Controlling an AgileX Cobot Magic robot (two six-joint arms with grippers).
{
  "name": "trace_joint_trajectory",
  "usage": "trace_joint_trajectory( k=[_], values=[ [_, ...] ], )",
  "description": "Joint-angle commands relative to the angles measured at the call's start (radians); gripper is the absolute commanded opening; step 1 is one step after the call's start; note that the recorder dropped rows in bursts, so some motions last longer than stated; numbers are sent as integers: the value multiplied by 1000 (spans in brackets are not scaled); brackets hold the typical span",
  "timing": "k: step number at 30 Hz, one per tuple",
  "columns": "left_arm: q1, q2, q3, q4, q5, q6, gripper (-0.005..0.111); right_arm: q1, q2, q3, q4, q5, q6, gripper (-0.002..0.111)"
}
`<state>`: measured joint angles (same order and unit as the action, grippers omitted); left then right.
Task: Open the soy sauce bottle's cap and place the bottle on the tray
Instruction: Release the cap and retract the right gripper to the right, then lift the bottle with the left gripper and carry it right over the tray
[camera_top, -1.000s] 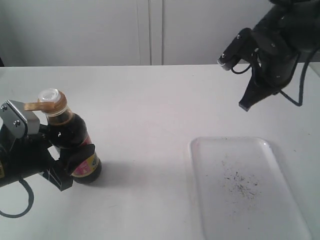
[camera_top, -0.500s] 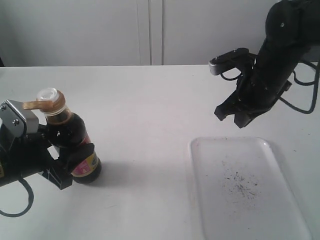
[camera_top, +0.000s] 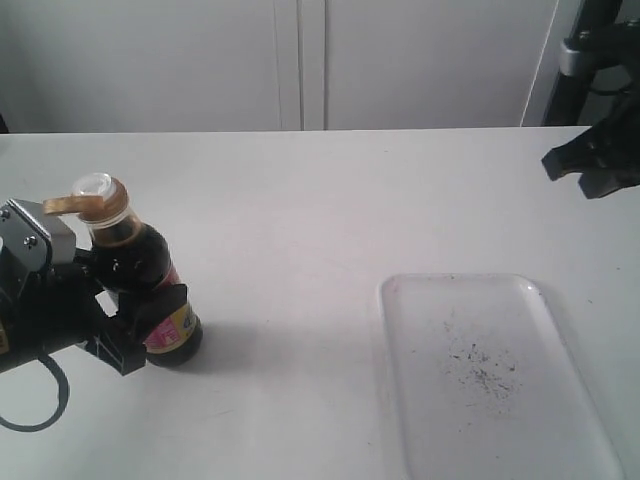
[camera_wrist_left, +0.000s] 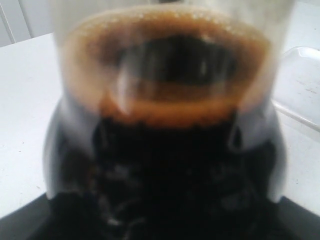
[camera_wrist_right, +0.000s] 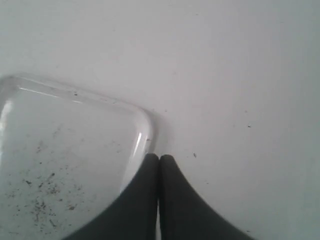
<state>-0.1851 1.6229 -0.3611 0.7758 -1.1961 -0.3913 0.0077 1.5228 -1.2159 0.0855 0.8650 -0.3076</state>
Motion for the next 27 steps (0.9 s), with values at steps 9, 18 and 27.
trace_joint_trajectory(
  k=[9,18,27],
  values=[
    [-8,-6,-42,-10,-25,-41,0,-78,-107,173,38,-303,-12,0],
    [-88,-27,-60,-84,-25,-28,0,-78,-113,237,56,-430,-12,0],
    [-96,-115,-76,-102,-25,-83,0,-78,-113,241,72,-435,-12,0]
  ],
)
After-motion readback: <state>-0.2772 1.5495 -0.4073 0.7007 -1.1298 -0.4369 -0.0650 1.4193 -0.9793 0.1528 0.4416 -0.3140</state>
